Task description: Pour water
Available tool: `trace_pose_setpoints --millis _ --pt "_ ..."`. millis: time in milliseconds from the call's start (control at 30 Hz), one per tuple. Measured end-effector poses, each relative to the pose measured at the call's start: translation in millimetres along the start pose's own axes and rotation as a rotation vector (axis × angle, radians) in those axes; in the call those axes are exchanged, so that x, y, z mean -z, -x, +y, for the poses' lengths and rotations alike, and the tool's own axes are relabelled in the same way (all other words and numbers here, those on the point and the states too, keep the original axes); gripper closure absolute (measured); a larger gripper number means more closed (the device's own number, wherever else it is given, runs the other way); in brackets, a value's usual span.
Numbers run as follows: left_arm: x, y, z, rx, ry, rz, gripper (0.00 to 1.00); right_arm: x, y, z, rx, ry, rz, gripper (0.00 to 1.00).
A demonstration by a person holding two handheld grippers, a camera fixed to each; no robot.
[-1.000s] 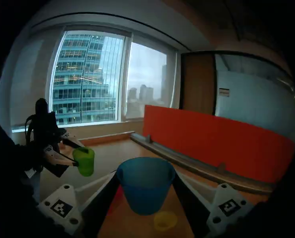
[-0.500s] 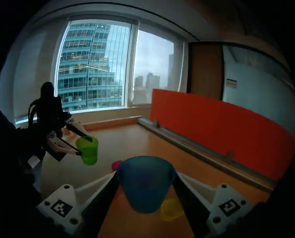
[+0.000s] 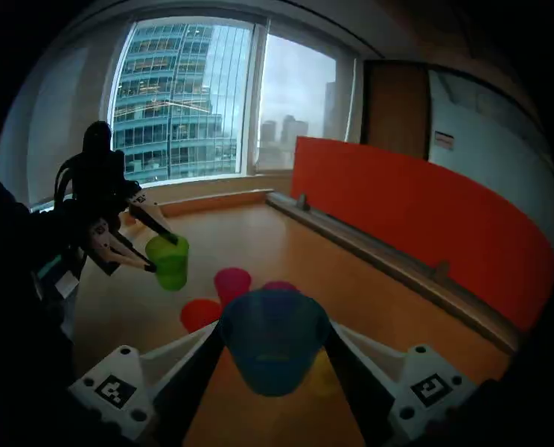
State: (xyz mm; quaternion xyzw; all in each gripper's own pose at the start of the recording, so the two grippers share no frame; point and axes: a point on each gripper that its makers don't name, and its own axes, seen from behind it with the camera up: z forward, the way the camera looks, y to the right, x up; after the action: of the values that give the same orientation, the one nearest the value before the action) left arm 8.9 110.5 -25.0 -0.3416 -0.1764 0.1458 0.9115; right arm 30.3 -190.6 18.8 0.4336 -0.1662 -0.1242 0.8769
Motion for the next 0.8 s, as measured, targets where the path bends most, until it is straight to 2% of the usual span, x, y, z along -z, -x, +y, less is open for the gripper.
trace_pose_setpoints --millis 500,800 --pt "-8.1 36 2.6 -0.002 0.023 -0.107 0.14 -20.2 48 -6 -0.008 -0.027 -0.102 0.07" --pt "-18.2 54 2.5 0.018 0.032 -0.152 0.14 -29.3 74 -12 -0.024 -0.04 -0.152 0.07"
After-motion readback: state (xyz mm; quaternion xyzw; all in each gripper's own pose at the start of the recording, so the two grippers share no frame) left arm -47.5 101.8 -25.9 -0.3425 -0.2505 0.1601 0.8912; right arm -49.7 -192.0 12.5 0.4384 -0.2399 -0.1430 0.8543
